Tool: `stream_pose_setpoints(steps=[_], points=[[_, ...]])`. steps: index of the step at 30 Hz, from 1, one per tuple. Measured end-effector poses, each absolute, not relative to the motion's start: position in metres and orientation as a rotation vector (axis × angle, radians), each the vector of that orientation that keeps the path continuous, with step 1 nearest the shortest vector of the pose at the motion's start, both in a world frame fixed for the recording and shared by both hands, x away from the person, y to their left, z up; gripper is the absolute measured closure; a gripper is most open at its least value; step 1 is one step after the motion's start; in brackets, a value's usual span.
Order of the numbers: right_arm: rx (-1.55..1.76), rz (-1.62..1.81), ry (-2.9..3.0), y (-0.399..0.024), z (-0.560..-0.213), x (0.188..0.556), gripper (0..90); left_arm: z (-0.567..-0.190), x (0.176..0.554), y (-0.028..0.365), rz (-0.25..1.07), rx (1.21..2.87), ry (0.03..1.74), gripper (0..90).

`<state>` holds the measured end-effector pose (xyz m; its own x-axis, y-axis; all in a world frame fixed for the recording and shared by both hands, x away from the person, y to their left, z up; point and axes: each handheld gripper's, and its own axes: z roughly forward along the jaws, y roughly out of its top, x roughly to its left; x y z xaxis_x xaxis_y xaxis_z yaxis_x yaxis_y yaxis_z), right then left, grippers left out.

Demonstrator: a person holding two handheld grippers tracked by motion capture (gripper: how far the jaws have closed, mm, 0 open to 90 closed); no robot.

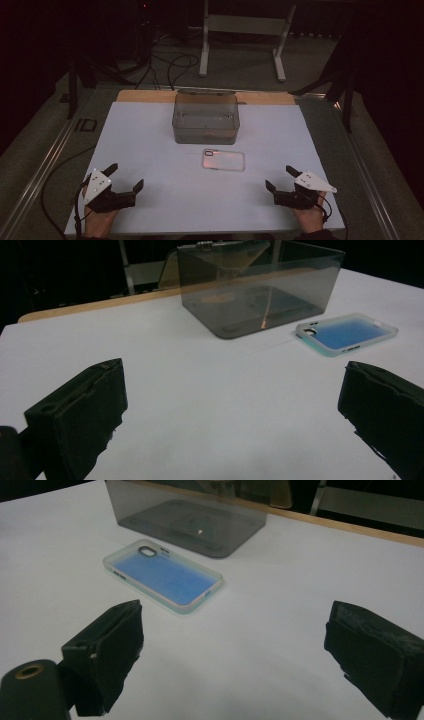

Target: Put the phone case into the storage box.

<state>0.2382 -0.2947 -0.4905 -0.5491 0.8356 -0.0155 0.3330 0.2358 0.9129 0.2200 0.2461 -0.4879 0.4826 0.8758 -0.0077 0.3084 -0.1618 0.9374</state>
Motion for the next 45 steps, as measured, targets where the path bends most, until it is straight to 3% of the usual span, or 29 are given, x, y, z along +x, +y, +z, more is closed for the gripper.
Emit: stream_pose_setpoints(steps=[17,45], points=[[1.080,1.292,2.010,-0.293,-0.494,0.240,8.7,-0.487,0.225,0.245,0.663,1.726,1.067,1.0],[1.084,1.288,2.013,-0.293,-0.496,0.241,8.7,-0.469,0.245,0.218,0.678,1.762,0.972,0.9]])
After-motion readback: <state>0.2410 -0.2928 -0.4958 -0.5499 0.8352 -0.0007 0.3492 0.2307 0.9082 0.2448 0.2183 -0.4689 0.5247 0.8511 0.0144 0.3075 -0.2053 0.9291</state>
